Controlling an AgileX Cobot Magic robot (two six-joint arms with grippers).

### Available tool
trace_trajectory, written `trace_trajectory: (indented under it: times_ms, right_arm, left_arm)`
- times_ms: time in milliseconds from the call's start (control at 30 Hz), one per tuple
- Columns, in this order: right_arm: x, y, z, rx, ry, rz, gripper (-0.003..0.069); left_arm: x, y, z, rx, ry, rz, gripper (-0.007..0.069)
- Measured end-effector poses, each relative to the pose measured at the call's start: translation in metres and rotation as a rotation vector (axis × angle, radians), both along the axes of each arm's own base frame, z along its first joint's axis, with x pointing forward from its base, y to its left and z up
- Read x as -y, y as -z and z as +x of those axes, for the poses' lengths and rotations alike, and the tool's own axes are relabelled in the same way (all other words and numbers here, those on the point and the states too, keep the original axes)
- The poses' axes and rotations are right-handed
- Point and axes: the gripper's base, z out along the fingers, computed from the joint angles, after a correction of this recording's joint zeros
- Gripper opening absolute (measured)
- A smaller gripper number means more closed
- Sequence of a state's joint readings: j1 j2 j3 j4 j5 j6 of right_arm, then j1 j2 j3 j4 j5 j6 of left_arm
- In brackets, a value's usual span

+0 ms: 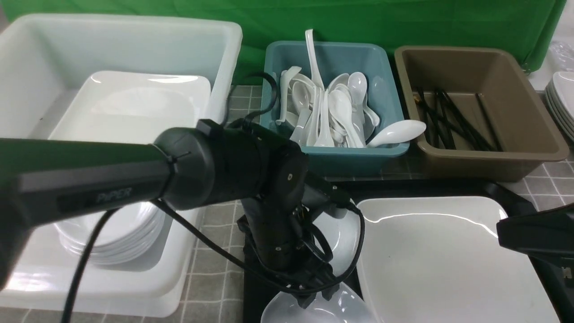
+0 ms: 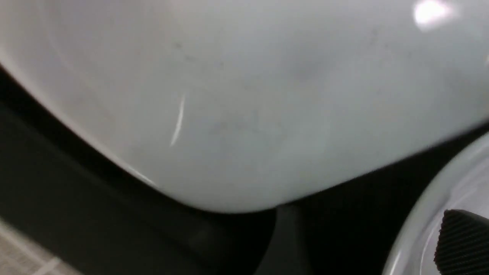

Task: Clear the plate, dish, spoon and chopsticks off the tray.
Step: Use the left arm to grab a small plate from the dinner plate, then use the left arm to put the small plate into the large storage box on the left

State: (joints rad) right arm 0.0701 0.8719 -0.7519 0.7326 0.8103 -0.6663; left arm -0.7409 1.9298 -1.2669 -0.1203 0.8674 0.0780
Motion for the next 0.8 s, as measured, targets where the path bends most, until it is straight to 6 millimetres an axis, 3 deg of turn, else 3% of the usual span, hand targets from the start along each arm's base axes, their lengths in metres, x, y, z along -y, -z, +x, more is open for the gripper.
trace_trajectory:
  times_ms: [100, 200, 333, 500, 633, 800]
  right_arm:
    - [0.000, 0.000, 0.000, 0.000, 0.000, 0.001, 0.0031]
    - [0.000, 0.000, 0.000, 0.000, 0.000, 0.003, 0.0031]
    - [0.000, 0.000, 0.000, 0.000, 0.000, 0.004, 0.0031]
    - [-0.001, -0.002, -0.002, -0.010, -0.022, 0.002, 0.0031]
    - [-0.004, -0.023, -0.006, 0.007, -0.083, -0.002, 0.0031]
    - [-0.006, -0.073, -0.010, 0.145, -0.125, 0.005, 0.0024]
  left_arm:
    - [0.001, 0.003, -0.001, -0.023, -0.008, -0.003, 0.0445]
    - [0.001, 0.004, -0.002, -0.039, -0.012, -0.001, 0.0363]
    - [0.000, 0.003, -0.006, -0.077, -0.012, 0.010, 0.0175]
    - [-0.002, -0.009, -0.010, -0.108, -0.025, 0.015, 0.0129]
    - [-0.006, -0.038, -0.013, -0.079, -0.064, -0.030, 0.0050]
    - [-0.028, -0.102, -0.011, -0.043, -0.153, -0.181, 0.0026]
